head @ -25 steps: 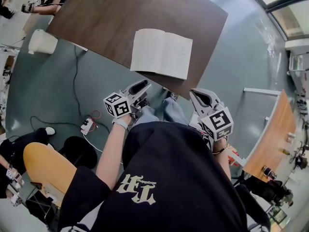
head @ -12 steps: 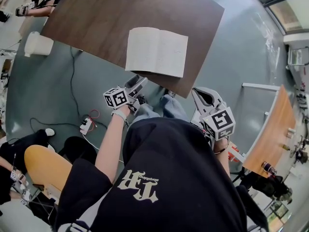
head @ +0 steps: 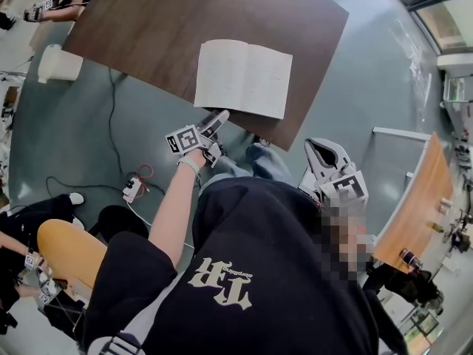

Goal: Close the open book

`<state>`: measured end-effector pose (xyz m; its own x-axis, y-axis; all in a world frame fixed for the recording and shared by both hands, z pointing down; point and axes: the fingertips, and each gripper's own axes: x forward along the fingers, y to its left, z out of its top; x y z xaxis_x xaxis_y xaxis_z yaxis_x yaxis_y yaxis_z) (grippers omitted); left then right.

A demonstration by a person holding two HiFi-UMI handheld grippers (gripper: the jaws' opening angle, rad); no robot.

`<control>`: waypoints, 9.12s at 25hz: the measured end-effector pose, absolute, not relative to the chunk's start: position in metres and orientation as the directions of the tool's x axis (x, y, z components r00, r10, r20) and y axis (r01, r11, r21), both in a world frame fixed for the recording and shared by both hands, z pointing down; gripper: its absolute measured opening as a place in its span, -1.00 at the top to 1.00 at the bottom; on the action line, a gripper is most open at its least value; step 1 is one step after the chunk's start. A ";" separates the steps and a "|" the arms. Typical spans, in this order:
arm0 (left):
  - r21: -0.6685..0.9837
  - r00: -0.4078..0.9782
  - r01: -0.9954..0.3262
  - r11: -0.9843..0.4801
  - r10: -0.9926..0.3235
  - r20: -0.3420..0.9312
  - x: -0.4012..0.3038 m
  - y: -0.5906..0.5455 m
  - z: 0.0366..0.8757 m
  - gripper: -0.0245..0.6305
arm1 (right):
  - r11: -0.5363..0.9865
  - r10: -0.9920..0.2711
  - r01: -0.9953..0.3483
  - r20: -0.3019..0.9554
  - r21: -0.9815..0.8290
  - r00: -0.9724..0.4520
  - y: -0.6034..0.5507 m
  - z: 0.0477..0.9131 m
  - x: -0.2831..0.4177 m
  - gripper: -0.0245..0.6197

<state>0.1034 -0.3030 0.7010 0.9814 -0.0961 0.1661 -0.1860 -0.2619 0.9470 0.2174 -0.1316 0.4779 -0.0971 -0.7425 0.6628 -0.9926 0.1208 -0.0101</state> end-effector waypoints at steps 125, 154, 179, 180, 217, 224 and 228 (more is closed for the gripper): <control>0.598 0.762 -0.217 -0.771 0.250 0.598 0.249 -0.219 0.720 -0.06 | 0.307 -0.659 -0.944 0.688 -0.125 -0.305 -0.143 0.545 0.317 0.96; 0.483 0.773 -0.421 -0.767 -0.025 0.634 0.249 -0.235 0.697 -0.06 | 0.454 -0.199 -0.638 0.627 -0.622 -0.753 -0.289 0.735 0.315 0.96; 0.215 0.445 -0.723 -0.657 -0.204 0.872 0.215 -0.298 0.743 0.90 | 0.557 -0.122 -0.633 0.701 -0.537 -0.703 -0.327 0.723 0.238 0.96; 0.211 0.442 -0.727 -0.654 -0.209 0.872 0.213 -0.299 0.742 0.90 | 0.568 -0.113 -0.629 0.706 -0.531 -0.699 -0.330 0.725 0.227 0.96; 0.304 0.486 -0.783 -0.543 -0.229 0.843 0.200 -0.309 0.742 0.90 | 0.054 -0.446 -0.773 0.677 -0.632 -0.585 -0.348 0.726 0.399 0.97; 0.554 0.724 -0.655 -0.514 -0.219 0.654 0.185 -0.293 0.689 0.90 | 0.175 -0.543 -0.726 0.550 -0.665 -0.635 -0.276 0.618 0.377 0.97; 0.601 0.820 -0.551 -0.578 -0.241 0.520 0.151 -0.267 0.645 0.90 | 0.115 -0.633 -0.761 0.543 -0.638 -0.551 -0.221 0.594 0.358 0.97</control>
<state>0.1515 -0.2665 0.6454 0.8195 -0.2408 0.5200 -0.5515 -0.5781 0.6014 0.3579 -0.2212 0.5941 -0.5512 -0.6335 0.5430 -0.7613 0.1155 -0.6380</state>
